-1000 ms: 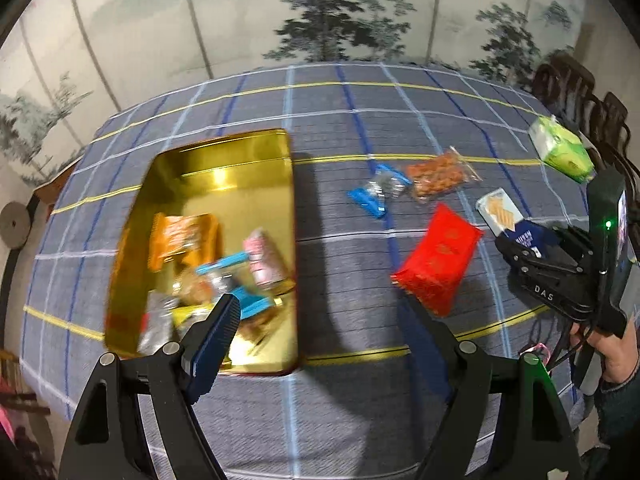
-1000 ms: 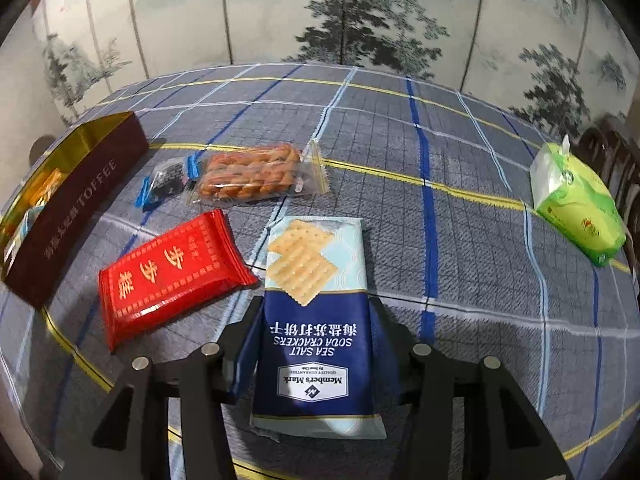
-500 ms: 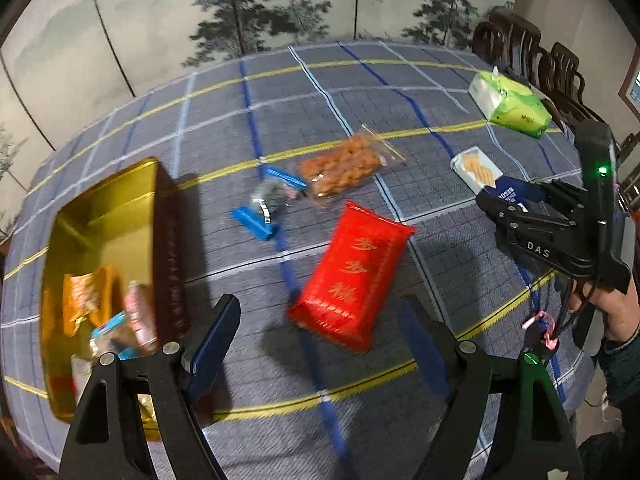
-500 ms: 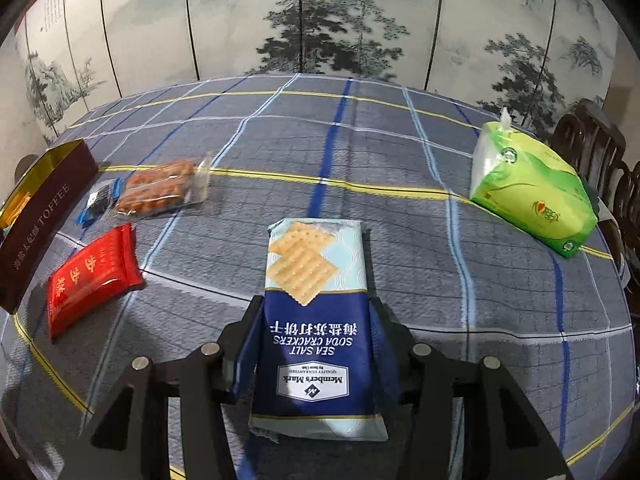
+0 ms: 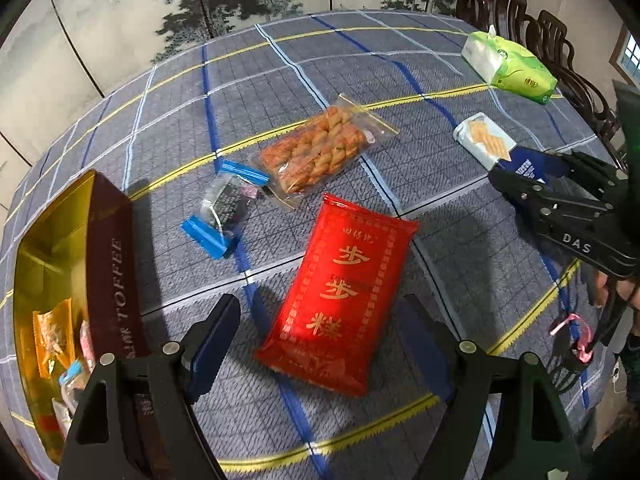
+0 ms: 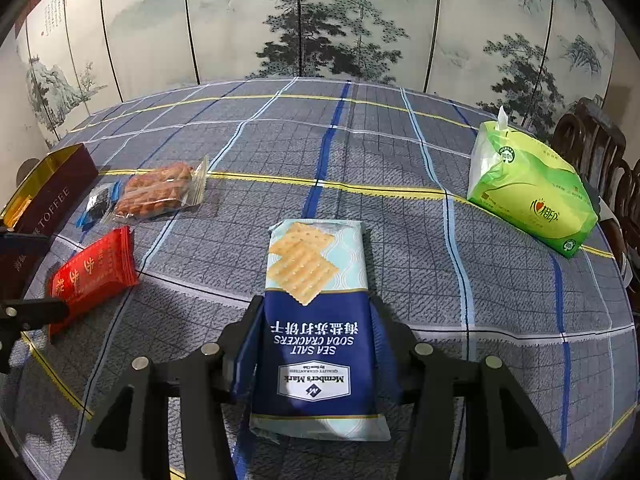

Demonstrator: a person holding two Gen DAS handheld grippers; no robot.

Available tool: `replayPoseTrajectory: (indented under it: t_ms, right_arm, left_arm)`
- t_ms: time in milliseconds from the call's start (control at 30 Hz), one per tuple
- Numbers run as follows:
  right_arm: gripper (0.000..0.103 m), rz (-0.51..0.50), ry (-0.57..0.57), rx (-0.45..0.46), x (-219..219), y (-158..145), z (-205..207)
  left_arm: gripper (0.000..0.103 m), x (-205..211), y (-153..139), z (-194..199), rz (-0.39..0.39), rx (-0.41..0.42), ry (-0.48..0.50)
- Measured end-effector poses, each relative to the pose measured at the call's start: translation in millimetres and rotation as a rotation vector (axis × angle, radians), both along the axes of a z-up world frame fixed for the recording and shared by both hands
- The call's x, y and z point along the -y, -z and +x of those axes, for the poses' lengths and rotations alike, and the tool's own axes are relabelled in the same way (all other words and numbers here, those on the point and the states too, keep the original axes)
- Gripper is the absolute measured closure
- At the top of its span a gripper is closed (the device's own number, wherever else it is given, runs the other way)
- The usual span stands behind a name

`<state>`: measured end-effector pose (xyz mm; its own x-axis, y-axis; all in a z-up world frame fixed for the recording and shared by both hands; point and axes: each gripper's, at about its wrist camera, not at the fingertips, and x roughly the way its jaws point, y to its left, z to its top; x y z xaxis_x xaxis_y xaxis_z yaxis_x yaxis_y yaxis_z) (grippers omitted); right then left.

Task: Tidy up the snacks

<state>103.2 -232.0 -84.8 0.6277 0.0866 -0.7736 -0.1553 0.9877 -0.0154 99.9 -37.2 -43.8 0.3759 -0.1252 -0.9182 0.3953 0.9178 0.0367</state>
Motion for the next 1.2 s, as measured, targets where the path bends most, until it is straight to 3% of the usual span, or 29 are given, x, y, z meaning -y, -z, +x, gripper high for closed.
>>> replayPoseTrajectory:
  t_ms: [500, 600, 733, 867, 1200]
  right_arm:
    - [0.051, 0.001, 0.001, 0.0, 0, 0, 1]
    - [0.051, 0.001, 0.001, 0.0, 0, 0, 0]
    - [0.051, 0.001, 0.001, 0.0, 0, 0, 1]
    - [0.051, 0.001, 0.001, 0.0, 0, 0, 1]
    - [0.051, 0.0, 0.002, 0.0, 0, 0, 0]
  left_arm:
    - [0.025, 13, 12, 18, -0.014, -0.014, -0.014]
    - [0.031, 12, 13, 15, -0.042, -0.014, -0.033]
    - [0.048, 13, 10, 8, -0.041, 0.001, -0.037]
    - [0.056, 12, 9, 2, -0.044, -0.004, -0.06]
    - [0.059, -2, 6, -23, -0.065, -0.034, -0.134]
